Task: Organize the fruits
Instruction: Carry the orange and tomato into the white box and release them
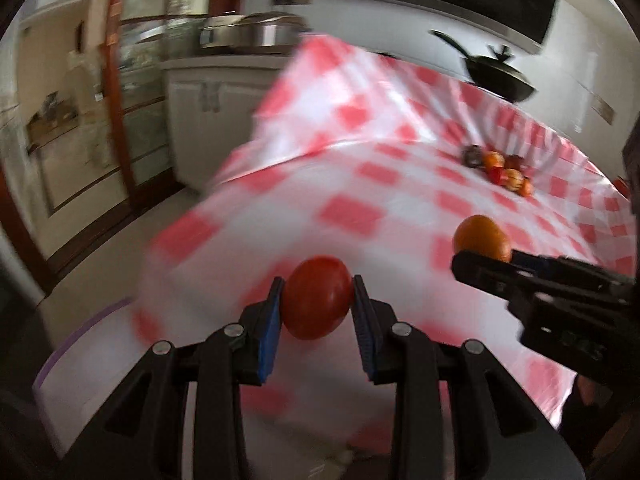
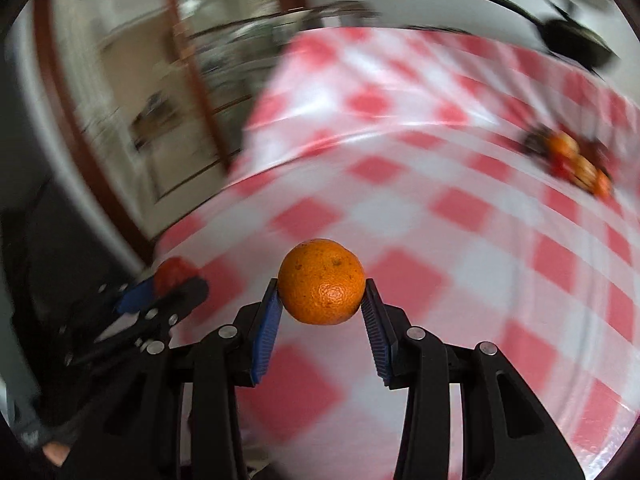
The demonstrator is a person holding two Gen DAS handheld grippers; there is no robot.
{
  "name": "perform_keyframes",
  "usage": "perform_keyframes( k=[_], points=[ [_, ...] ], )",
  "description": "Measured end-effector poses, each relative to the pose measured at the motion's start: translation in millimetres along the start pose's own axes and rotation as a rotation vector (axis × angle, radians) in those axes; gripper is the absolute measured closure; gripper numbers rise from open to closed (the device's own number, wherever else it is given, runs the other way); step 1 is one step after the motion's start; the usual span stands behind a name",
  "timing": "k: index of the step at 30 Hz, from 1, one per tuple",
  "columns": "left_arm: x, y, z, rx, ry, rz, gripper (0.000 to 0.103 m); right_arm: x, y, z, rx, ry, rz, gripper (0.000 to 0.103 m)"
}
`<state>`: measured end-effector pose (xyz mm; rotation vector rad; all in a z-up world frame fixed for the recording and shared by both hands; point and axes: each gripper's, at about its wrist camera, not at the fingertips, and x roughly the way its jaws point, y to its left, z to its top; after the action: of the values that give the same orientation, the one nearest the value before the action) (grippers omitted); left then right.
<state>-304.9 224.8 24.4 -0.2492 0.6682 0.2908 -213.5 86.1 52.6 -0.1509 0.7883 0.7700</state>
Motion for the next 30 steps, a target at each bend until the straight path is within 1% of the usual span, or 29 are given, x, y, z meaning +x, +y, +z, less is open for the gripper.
perform_keyframes(
  k=[2,3,6,10,13,15,17,20,24,30],
  points=[
    [-9.6,26.2,-12.4,-0.033,0.007,0.042,0.07,4.7,29.1,-7.9,-0.068,0.018,0.041,0.062],
    [-15.4,44.6,-22.5,-0.061,0.02,0.069,0.07,8.9,48.5,-13.4,-0.119,0.033,0.069,0.062],
    [-28.2,86.1,-48.7,-0.129,0.064,0.131,0.07,16.2,90.4,-30.8,-0.25,0.06,0.136,0.062],
    [-37.1,130.4,-84.3,-0.204,0.124,0.222,0.07,28.5,148.7,-69.9,-0.47,0.11,0.207,0.062],
    [-31.1,154.3,-107.4,-0.248,0.197,0.283,0.07,45.9,175.6,-97.9,-0.577,0.178,0.241,0.062],
    [-24.5,165.8,-119.6,-0.272,0.242,0.302,0.07,60.8,188.8,-117.8,-0.634,0.238,0.252,0.062],
    [-15.6,171.5,-130.5,-0.275,0.285,0.326,0.07,75.0,197.7,-134.9,-0.686,0.284,0.252,0.062],
    [-1.1,174.7,-143.3,-0.272,0.344,0.352,0.07,96.6,204.0,-151.2,-0.709,0.359,0.258,0.062],
    [13.4,178.8,-155.0,-0.275,0.408,0.388,0.07,121.1,201.2,-159.9,-0.669,0.428,0.274,0.062],
    [18.2,187.6,-159.9,-0.289,0.452,0.416,0.069,144.4,192.0,-168.4,-0.617,0.496,0.271,0.062]
  ],
)
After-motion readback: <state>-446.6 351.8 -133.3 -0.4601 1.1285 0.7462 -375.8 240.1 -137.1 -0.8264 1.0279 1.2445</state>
